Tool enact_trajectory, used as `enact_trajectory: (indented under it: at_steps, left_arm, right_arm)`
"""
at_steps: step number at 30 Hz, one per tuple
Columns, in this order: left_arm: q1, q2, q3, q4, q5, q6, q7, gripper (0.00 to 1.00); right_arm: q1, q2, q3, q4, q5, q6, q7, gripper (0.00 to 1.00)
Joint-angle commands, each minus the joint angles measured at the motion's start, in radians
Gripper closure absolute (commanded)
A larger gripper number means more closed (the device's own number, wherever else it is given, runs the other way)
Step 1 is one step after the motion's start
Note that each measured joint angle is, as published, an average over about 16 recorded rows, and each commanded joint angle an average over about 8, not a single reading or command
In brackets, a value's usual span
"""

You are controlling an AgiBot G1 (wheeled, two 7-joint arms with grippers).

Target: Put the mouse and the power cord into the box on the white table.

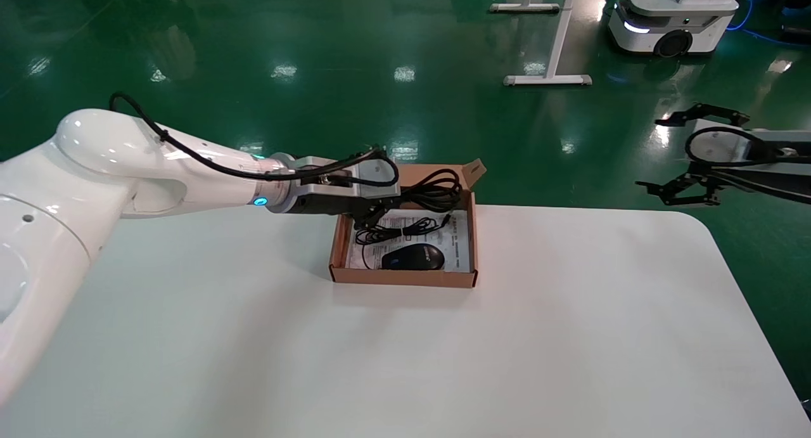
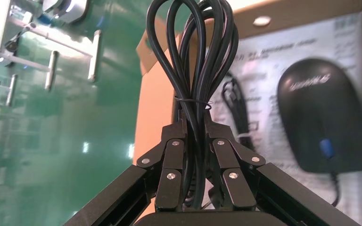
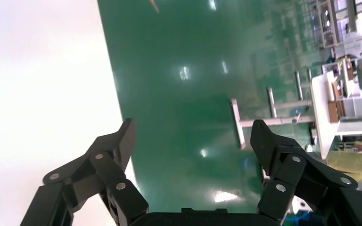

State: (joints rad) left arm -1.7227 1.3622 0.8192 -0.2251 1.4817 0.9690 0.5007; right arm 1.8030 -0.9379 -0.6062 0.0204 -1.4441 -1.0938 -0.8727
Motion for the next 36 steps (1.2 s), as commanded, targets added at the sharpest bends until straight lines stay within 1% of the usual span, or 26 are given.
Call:
enact_trajectory:
  at_steps: [1,4,5,12,16,36]
  left_arm:
    - [0.007,-0.001,0.012,-0.013,0.003,-0.029,0.002,0.48]
    - [0.010,0.001,0.026,-0.019,0.005,-0.044,0.004,0.10]
    - [0.011,0.001,0.029,-0.021,0.005,-0.047,0.004,0.00]
    - [0.015,-0.003,0.031,-0.030,0.000,-0.048,0.000,0.00]
    - [0.036,-0.027,0.012,-0.064,-0.024,-0.030,-0.023,0.00]
    - [0.245,-0.274,-0.176,-0.403,-0.272,0.160,-0.250,0.00]
  right_arm:
    - [-0.002,0.014,-0.001,-0.006,-0.001,-0.002,-0.008,0.00]
    - [-0.005,0.025,0.006,-0.017,0.008,-0.011,-0.005,0.00]
    - [-0.006,0.028,0.008,-0.020,0.010,-0.013,-0.003,0.00]
    - [-0.009,0.031,0.012,-0.024,0.017,-0.018,0.000,0.00]
    - [-0.027,0.038,0.020,0.009,0.036,-0.028,0.027,0.00]
    - [-0.261,0.134,0.122,0.428,0.262,-0.152,0.372,0.00]
